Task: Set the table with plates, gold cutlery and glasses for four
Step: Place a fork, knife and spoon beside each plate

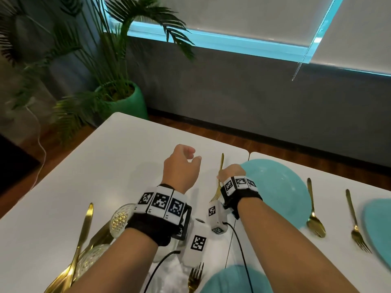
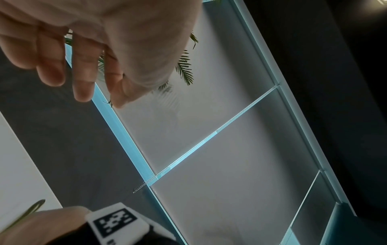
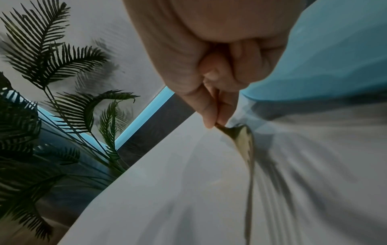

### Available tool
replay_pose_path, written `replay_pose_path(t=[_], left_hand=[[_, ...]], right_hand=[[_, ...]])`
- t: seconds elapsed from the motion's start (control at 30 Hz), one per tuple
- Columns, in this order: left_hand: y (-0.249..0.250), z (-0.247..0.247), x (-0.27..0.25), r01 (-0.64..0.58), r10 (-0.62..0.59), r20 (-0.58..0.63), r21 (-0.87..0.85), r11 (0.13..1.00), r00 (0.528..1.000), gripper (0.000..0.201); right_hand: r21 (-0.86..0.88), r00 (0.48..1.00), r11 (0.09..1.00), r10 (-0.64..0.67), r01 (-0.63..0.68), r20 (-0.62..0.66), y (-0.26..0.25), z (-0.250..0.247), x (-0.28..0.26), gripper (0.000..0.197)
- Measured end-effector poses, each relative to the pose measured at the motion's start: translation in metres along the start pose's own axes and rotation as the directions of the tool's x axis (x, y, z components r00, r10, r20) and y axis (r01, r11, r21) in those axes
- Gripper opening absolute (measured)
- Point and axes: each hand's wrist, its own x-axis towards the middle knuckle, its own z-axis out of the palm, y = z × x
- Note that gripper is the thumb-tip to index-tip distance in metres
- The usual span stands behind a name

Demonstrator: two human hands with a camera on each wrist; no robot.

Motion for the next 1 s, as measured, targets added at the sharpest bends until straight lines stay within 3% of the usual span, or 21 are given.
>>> replay_pose_path(t=[0.07,0.17,0.3,0.53,0.67,1.0], left_hand=[[-0.003,-0.003,0.003,0.001,-0.001,-0.001,0.001,1.0,1.0,0.028],[-0.007,-0.006,0.008,0.007,-0.007,0.002,-0.001,1.0,1.0,0.027],[-0.009,-0.006,0.011,0.002,-0.002,0.015,0.009,1.0,1.0,0.026],[-0.012,0.0,0.011,0.003,-0.004,0.052,0.022,1.0,0.999,0.024],[-0.012,0.002,0.011,-0.003,0.001,0.063,0.03,1.0,0.998,0.023],[-0.015,-0.004,0.008,0.009,-0.01,0.059,0.019,1.0,0.998,0.021]], right_hand=[[-0.005,0.999,1.0,-0.001,0.001,-0.041,-0.002,0.003,0.005,0.02],[-0.017,0.995,1.0,0.004,-0.006,-0.099,-0.002,0.007,0.011,0.039],[0.009,0.996,1.0,-0.024,0.025,-0.085,0.0,0.009,0.018,0.026],[-0.071,0.984,0.997,-0.031,0.019,-0.176,0.002,0.008,0.027,0.036],[-0.13,0.985,0.991,-0.054,0.033,-0.166,0.002,0.007,0.023,0.015],[-0.078,0.986,0.994,-0.089,0.079,-0.14,0.004,0.005,0.016,0.034]])
